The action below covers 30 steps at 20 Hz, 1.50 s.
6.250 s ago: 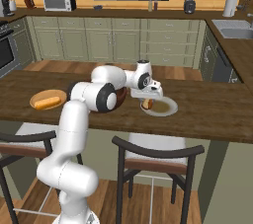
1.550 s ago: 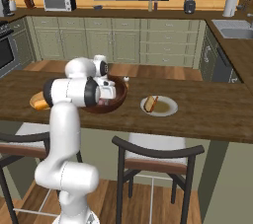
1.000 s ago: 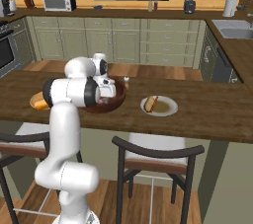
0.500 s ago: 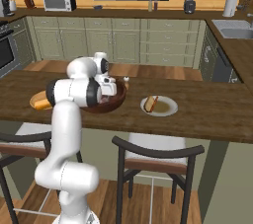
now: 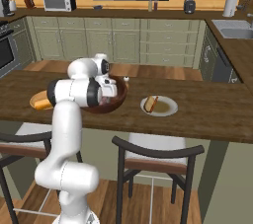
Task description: Place one bun and one sausage from the bowl on each plate.
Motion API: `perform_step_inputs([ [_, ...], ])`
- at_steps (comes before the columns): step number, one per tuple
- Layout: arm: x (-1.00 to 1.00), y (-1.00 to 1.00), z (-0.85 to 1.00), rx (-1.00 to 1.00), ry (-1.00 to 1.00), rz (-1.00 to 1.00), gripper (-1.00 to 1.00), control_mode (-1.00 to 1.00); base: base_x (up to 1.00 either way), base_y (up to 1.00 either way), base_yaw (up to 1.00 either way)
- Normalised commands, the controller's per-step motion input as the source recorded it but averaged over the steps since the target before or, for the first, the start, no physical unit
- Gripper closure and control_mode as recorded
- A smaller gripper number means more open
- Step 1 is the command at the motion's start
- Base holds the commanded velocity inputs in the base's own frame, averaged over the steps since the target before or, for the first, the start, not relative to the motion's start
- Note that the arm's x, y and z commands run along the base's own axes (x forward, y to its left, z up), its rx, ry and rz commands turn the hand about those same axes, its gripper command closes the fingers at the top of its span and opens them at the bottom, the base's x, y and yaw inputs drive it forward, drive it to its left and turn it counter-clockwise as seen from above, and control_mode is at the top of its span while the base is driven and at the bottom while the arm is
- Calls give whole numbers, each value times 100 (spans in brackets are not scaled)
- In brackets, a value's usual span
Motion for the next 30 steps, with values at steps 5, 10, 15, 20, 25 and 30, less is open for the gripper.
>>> perform_step_inputs([
  [5, -13, 0, -27, 0, -6, 0, -100, -100, 0, 0, 0],
  [10, 0, 0, 0, 0, 0, 0, -100, -100, 0, 0, 0],
  [15, 0, 0, 0, 0, 0, 0, 100, -100, 0, 0, 0],
  [20, 0, 0, 0, 0, 0, 0, 100, -100, 0, 0, 0],
  [25, -6, 0, 6, 0, -6, 0, 100, -100, 0, 0, 0],
  [30, -56, -14, 78, -1, -12, 0, 100, -100, 0, 0, 0],
])
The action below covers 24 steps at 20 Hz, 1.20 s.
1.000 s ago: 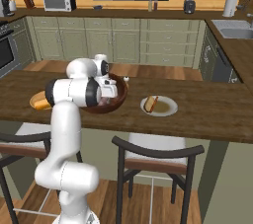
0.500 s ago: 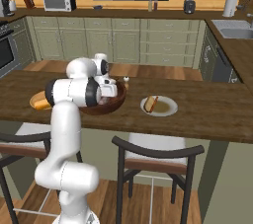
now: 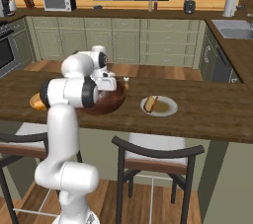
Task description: Place one bun and one sausage from the bowl on each plate.
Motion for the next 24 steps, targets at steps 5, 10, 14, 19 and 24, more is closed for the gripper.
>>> perform_step_inputs([
  [5, -91, -70, 93, 0, -10, 0, 100, -100, 0, 0, 0],
  [10, -100, -100, 44, 0, -22, 0, 100, -100, 0, 0, 0],
  [14, -84, -100, 2, -3, -35, 0, 100, -100, 0, 0, 0],
  [19, -15, -83, 6, -2, -30, 0, 100, -100, 0, 0, 0],
  [24, 78, -90, 1, 5, -1, 0, 100, -100, 0, 0, 0],
])
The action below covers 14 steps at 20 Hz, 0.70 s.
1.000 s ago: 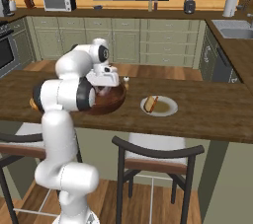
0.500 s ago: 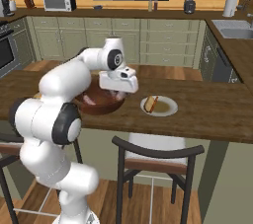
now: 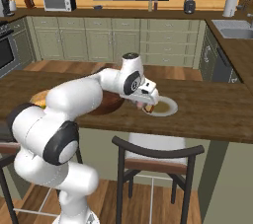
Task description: Place one bun and one sausage from the bowl on each plate.
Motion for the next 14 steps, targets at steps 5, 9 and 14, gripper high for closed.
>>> perform_step_inputs([
  [5, 97, -59, 0, 7, 8, 0, 100, -100, 0, 0, 0],
  [9, 71, -32, -29, 1, 8, 0, 100, -100, 0, 0, 0],
  [14, 69, -4, -59, 0, 5, 0, 100, -100, 0, 0, 0],
])
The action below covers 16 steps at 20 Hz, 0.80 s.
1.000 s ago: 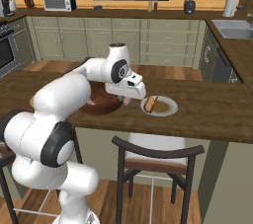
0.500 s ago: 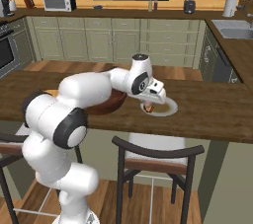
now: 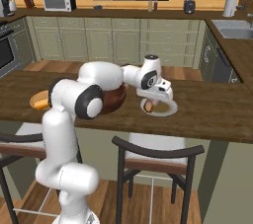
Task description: Place one bun and one sausage from the bowl on each plate.
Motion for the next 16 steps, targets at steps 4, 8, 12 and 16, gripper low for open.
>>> perform_step_inputs([
  [4, 37, -1, -73, 0, 4, 0, 100, -100, 0, 0, 0],
  [8, 17, -2, -9, 0, 4, 0, 100, -100, 0, 0, 0],
  [12, 10, -7, -23, 0, 0, 0, 100, -100, 0, 0, 0],
  [16, 24, -30, -34, 0, 0, 0, 100, -100, 0, 0, 0],
])
